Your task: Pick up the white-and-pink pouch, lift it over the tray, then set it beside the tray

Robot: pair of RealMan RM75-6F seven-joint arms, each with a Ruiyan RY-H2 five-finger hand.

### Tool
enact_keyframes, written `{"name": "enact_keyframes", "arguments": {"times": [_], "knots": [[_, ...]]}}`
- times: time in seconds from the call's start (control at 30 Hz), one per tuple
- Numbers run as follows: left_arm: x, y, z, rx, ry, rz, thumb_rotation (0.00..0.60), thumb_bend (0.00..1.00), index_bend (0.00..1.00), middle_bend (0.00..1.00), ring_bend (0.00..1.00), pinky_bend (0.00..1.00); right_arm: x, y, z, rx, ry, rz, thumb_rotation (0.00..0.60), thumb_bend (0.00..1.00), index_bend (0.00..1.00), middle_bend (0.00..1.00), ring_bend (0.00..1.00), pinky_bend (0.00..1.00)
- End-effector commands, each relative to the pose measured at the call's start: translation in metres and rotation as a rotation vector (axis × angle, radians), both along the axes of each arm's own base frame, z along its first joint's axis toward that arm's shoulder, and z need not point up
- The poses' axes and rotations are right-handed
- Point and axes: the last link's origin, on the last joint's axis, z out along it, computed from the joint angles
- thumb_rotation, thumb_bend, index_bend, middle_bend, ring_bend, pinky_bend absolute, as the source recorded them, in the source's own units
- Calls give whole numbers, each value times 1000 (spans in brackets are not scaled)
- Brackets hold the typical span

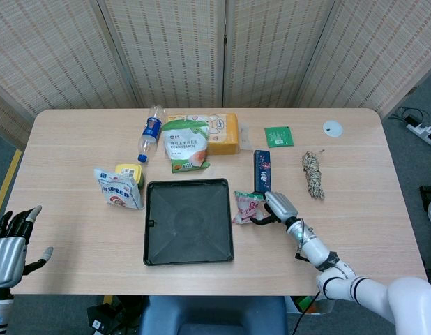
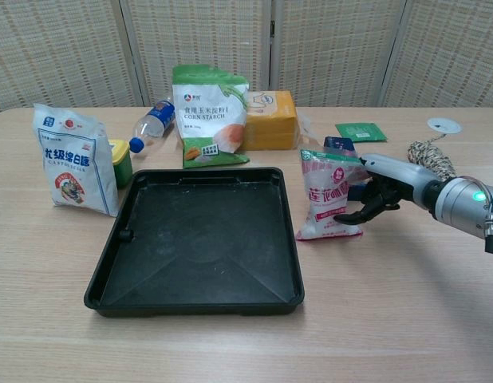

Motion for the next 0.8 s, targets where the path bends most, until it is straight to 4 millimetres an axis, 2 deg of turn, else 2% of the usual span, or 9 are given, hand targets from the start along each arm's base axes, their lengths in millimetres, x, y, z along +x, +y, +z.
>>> {"name": "enact_keyframes", "arguments": {"times": [0.03, 0.17, 0.3, 0.5, 0.8], "knots": [[-1, 0, 0, -1, -3, 0, 600, 333, 67, 146, 139, 43, -1, 9, 6, 9, -17, -45, 600, 305, 369, 387, 933, 933], [-3, -1, -1, -1, -6, 1, 600, 333, 67, 146, 139, 42, 1, 23, 14, 28, -38, -80, 600, 304, 323, 362, 925, 933], [-4, -2, -1, -3, -9, 3, 600, 333, 67, 146, 139, 42, 0, 36, 23, 51, -45, -100, 600, 304, 218, 317, 914, 932], [-5, -3, 0, -2, -11, 1, 600, 333, 67, 146, 139, 42, 2, 54, 31, 124, -82, -141, 600, 304, 121, 292, 909, 932], [-5, -4, -1, -5, -15, -1, 600, 333, 67, 146, 139, 42, 9, 78, 36, 210, -109, -147, 600, 304, 78, 270, 900, 932]]}}
